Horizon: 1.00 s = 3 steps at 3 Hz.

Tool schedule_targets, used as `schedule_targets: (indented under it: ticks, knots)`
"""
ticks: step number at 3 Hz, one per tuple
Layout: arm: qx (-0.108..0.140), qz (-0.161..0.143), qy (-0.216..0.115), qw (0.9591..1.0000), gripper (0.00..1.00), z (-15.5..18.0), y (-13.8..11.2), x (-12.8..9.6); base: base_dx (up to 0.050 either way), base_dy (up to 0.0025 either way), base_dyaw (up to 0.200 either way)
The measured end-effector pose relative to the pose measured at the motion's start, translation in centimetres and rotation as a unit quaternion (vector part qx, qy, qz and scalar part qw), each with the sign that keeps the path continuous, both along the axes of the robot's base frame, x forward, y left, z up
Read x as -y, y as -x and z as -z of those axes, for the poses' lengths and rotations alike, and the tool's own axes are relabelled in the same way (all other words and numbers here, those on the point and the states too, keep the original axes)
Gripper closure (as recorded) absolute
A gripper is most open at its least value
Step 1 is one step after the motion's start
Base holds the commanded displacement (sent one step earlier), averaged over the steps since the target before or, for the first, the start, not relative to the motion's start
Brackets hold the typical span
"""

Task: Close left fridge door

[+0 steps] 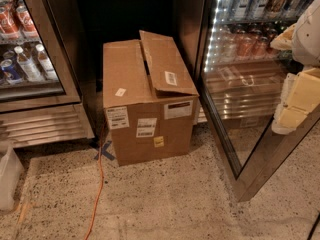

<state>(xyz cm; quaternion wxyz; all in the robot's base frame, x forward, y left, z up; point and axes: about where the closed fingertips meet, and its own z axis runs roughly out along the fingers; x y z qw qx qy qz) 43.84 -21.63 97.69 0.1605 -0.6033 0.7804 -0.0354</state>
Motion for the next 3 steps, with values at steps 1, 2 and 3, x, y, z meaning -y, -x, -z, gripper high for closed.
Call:
schedule_targets:
  ticks: [1, 2, 3]
  knots:
    - [0.000, 0.000, 0.000, 1.0000, 0.00, 0.00, 0.00, 0.00, 0.000, 0.00000, 0.198]
    - [0.000, 0.000, 0.000, 1.0000, 0.00, 0.00, 0.00, 0.00, 0.049, -0.00001, 0.000]
    - [0.000, 0.000, 0.000, 1.0000, 0.00, 0.00, 0.00, 0.00, 0.048, 0.00001, 0.000]
